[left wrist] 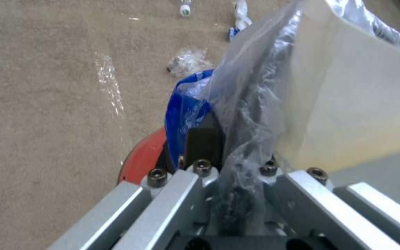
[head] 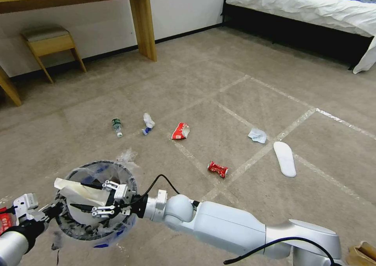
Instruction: Pick up the trash bin and place the garbage on the floor into it.
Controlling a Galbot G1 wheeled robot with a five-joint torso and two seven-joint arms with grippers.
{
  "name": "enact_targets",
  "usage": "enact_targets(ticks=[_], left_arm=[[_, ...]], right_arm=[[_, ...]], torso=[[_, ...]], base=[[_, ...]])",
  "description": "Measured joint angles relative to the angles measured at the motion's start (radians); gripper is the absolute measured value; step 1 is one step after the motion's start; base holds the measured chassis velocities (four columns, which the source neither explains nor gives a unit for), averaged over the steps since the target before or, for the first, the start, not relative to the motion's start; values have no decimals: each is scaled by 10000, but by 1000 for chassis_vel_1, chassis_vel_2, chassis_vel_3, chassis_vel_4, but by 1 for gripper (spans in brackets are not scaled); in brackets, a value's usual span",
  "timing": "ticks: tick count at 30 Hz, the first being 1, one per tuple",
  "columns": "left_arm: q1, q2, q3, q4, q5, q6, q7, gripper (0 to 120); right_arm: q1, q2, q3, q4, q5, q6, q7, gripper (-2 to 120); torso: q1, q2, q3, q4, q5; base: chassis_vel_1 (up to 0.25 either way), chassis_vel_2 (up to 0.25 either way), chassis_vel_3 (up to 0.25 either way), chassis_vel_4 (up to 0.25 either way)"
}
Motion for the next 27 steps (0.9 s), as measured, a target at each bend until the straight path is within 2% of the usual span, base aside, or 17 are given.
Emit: enact_targets(ticks=[3,5,8,27], left_arm=[[-1,0,0,12,4,0,0,1],[-4,0,6,35,16,0,0,1],[-11,18,8,50,17,0,0,1],[-21,14,20,189,52,-5,12,1]], right_arm=[[4,-2,12,15,11,0,4,80],[31,-9,83,94,54,-11,33,93],[54,-16,149,164,79,-26,62,99],[511,-103,1234,1471,836,-580,383,100]], torso=[[-1,0,0,0,0],[0,-1,0,0,0],[0,0,0,0,0],[0,0,0,0,0]], base=[[0,0,0,0],[0,0,0,0],[0,0,0,0],[0,0,0,0]])
